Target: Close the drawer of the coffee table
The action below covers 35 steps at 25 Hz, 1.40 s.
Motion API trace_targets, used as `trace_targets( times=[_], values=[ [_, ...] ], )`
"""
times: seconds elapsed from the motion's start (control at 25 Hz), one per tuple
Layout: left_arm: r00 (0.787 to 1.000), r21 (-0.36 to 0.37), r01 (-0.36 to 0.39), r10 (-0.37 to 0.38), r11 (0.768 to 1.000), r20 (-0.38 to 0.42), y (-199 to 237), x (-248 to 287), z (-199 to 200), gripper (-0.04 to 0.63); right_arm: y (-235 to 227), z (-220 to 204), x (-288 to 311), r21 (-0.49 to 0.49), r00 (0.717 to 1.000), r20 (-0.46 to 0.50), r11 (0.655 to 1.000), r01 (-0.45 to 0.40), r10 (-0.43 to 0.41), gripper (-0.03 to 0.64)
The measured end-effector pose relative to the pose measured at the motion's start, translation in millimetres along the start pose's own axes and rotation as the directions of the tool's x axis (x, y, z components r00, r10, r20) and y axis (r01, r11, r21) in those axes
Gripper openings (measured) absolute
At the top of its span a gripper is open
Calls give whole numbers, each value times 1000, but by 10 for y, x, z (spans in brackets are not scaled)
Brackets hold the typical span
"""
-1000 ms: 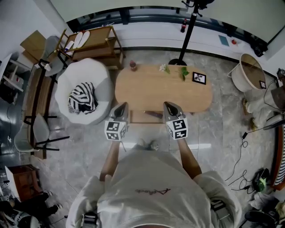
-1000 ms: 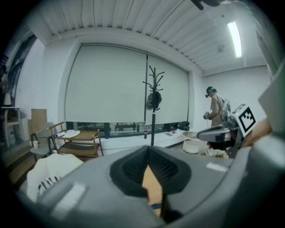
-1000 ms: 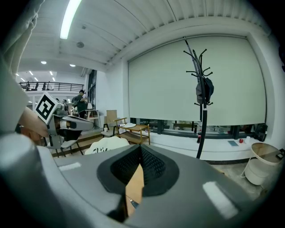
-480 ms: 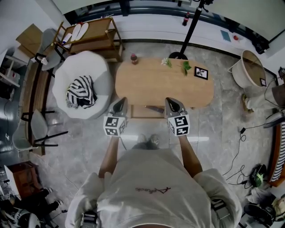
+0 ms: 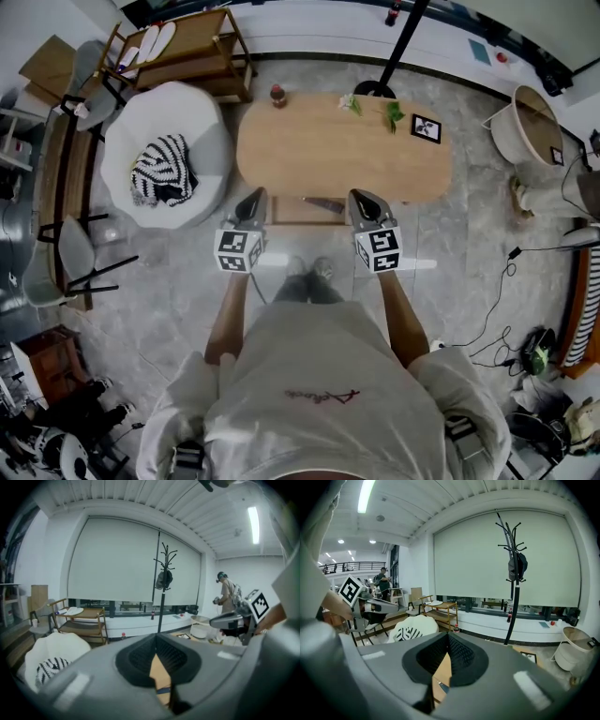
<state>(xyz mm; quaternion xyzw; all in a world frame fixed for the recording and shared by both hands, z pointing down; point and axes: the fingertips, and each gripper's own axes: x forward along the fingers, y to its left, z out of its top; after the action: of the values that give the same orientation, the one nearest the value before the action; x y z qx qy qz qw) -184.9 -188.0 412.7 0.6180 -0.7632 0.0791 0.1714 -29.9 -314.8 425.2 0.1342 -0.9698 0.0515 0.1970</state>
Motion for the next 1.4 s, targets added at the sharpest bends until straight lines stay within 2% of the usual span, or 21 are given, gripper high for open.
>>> trace_targets(
  times=[0.4, 0.72, 1.08, 1.4],
  values=[
    [993, -74, 11, -19, 997, -118, 24, 256, -878, -2, -111, -860, 149, 40, 992, -125, 999, -7, 12, 5],
    [985, -94, 13, -29, 995, -173, 139, 602, -1745, -2, -238, -1697, 471, 55, 984, -180, 998, -2, 12, 5],
    [963, -131, 11, -46, 991, -266, 308, 854, -3062, -2, -438, -2891, 874, 109, 969, -241, 992, 72, -44, 5],
    [945, -159, -1, -51, 987, -323, 410, 1146, -4322, -2, -452, -4102, 1234, 155, 952, -305, 984, 83, -32, 5]
  ],
)
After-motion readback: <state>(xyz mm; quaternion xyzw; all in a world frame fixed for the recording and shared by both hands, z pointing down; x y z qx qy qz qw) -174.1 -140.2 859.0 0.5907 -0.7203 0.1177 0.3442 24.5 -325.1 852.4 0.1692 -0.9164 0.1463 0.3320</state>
